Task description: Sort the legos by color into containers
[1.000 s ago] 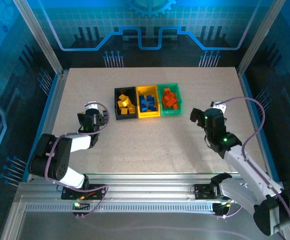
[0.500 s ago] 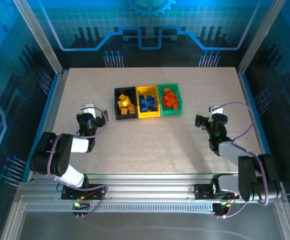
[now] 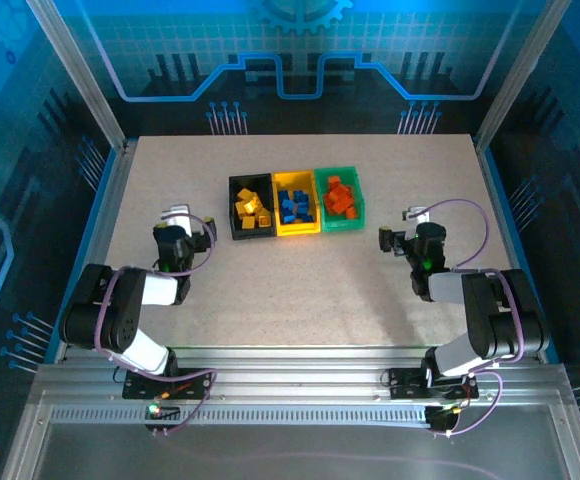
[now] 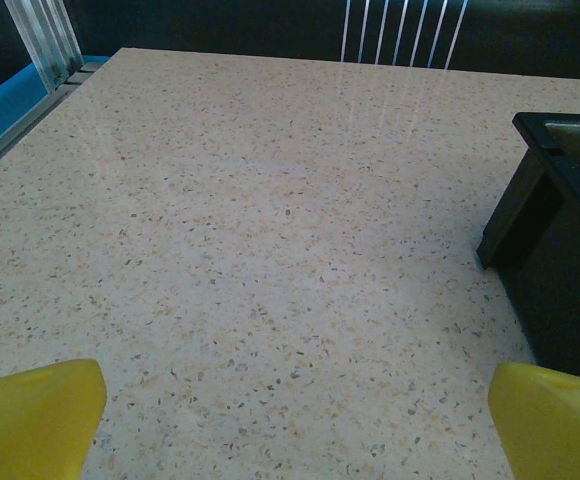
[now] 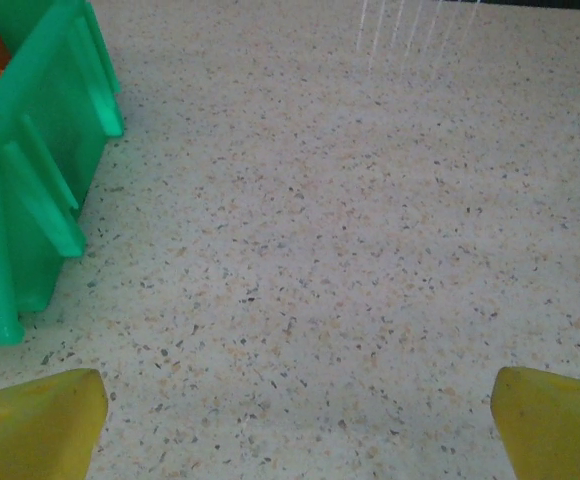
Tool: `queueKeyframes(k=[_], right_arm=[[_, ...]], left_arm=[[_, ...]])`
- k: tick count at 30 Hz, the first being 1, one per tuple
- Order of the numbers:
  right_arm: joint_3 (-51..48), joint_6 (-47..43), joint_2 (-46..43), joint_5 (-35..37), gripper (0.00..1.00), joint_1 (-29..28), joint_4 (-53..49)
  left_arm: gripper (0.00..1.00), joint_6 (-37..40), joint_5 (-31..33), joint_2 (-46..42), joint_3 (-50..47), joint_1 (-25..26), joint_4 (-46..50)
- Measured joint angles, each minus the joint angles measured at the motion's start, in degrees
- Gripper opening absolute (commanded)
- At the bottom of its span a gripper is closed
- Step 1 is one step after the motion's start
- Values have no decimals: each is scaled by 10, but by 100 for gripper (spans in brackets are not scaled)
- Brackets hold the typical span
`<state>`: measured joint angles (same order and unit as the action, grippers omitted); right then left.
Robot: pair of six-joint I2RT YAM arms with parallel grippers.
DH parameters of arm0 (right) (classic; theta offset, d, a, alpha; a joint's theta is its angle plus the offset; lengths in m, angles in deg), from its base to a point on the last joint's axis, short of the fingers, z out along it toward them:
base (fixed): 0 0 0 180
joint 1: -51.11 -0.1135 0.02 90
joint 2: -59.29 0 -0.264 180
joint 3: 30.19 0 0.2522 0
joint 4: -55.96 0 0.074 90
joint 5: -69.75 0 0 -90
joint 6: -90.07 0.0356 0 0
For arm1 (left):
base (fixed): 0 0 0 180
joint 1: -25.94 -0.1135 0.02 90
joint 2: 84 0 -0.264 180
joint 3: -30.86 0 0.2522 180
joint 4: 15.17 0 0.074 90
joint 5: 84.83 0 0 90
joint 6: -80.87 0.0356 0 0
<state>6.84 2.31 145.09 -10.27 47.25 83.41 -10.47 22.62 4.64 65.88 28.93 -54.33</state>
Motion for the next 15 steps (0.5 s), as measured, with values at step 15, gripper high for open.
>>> queueKeyframes(k=[15], right_arm=[[0, -4, 0, 0, 100, 0, 4]], left_arm=[[99, 0, 0, 0, 0, 0, 0]])
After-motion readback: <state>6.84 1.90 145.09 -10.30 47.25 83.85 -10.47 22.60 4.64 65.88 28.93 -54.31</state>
